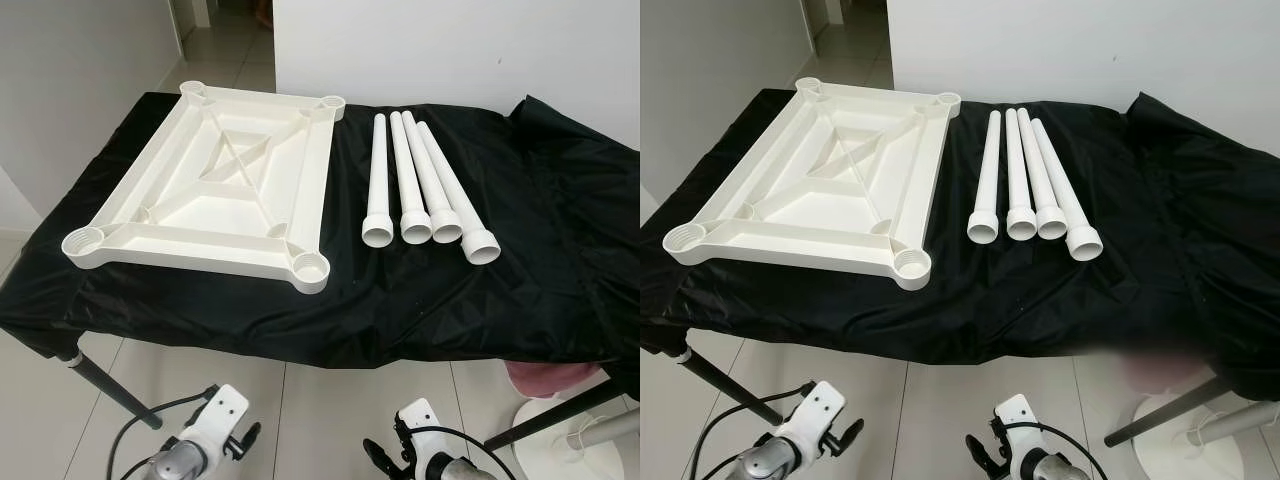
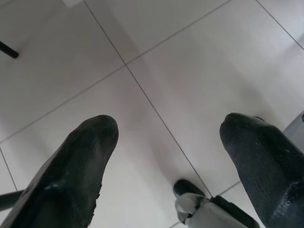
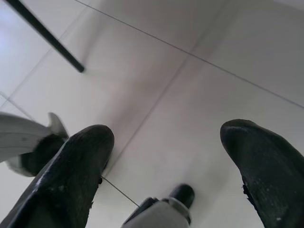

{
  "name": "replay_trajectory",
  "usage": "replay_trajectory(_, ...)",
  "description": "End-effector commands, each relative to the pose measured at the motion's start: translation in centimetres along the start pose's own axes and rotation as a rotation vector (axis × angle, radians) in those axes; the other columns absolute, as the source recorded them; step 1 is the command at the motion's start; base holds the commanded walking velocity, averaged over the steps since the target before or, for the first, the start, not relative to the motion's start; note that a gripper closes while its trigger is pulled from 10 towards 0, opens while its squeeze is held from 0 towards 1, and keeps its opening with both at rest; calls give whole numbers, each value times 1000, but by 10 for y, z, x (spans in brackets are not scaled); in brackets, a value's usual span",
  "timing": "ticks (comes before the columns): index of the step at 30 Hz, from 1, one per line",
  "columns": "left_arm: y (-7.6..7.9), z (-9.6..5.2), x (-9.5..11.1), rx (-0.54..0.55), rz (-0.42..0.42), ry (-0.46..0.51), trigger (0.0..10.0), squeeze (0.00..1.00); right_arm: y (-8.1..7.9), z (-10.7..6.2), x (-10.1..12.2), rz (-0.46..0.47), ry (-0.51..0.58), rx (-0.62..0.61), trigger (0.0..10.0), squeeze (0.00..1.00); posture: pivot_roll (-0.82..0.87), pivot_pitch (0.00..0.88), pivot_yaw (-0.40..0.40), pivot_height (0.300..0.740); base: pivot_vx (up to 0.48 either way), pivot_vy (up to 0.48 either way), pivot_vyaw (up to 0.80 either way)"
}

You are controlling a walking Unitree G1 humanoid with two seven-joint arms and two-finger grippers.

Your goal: Building children table

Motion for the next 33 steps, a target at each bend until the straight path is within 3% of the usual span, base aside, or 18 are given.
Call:
replay_trajectory(1, 30, -10, -1, -309, 12, 23, 10000, 0, -4, -4, 2, -7, 27, 50, 10000, 0, -32, 76, 6, 740, 0, 0, 0)
replay_trajectory(8, 37, -28, -8, -466, 84, 42, 10000, 0, -9, -17, 16, -105, 78, 254, 10000, 0, -29, 81, 4, 740, 0, 0, 0)
replay_trajectory(10, 42, -34, -12, -533, 97, 24, 10000, 0, -7, -27, 23, -199, 78, 336, 10000, 0, -26, 84, 4, 740, 0, 0, 0)
replay_trajectory(12, 42, -34, -12, -533, 97, 24, 10000, 0, -7, -27, 23, -199, 78, 336, 10000, 0, -26, 84, 4, 740, 0, 0, 0)
replay_trajectory(13, 47, -43, -12, -627, 114, 37, 10000, 0, -1, -38, 30, -284, 71, 404, 10000, 0, -29, 82, 9, 740, 0, 0, 0)
replay_trajectory(16, 48, -47, -11, -662, 131, 47, 10000, 0, 1, -43, 34, -302, 73, 427, 10000, 0, -28, 82, 7, 740, 0, 0, 0)
replay_trajectory(18, 41, -58, -3, -719, 177, 84, 10000, 0, 3, -50, 46, -350, 93, 469, 10000, 0, -28, 82, 7, 740, 0, 0, 0)
replay_trajectory(22, 37, -62, 1, -732, 185, 97, 10000, 0, 3, -52, 50, -367, 100, 481, 10000, 0, -28, 82, 9, 740, 0, 0, 0)
replay_trajectory(23, 22, -66, 21, -728, 202, 144, 10000, 0, 3, -53, 60, -393, 121, 495, 10000, 0, -28, 81, 11, 740, 0, 0, 419)
replay_trajectory(24, 22, -66, 21, -728, 202, 144, 10000, 0, 3, -53, 60, -393, 121, 495, 10000, 0, -28, 81, 11, 740, 0, 0, 419)
replay_trajectory(25, 10, -66, 51, -714, 218, 213, 10000, 0, 3, -53, 73, -405, 155, 496, 10000, 0, -28, 79, 13, 740, 0, 0, 0)
replay_trajectory(27, 10, -66, 51, -714, 218, 213, 10000, 0, 3, -53, 73, -405, 155, 496, 10000, 0, -28, 79, 13, 740, 0, 0, 0)
replay_trajectory(30, -6, -67, 128, -684, 208, 397, 10000, 0, 6, -52, 114, -398, 279, 469, 10000, 0, -29, 64, 18, 740, 0, 0, 0)
replay_trajectory(31, -6, -67, 128, -684, 208, 397, 10000, 0, 6, -52, 114, -398, 279, 469, 10000, 0, -29, 64, 18, 740, 0, 0, 0)
replay_trajectory(33, -15, -69, 161, -660, 192, 484, 10000, 0, 12, -54, 140, -385, 367, 429, 10000, 0, -30, 61, 19, 740, 0, 0, 0)
Point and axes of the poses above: a point about 5 cm out from each wrist's last joint towards the gripper, its own z axis pointing out of the wrist towards the gripper, its own x axis along the axis of the wrist's last joint, y = z × x, the point moved 5 cm from there along z, pointing out of the wrist towards the gripper, and after that the axes turned 1 degree about -z, right-handed, at the moved point
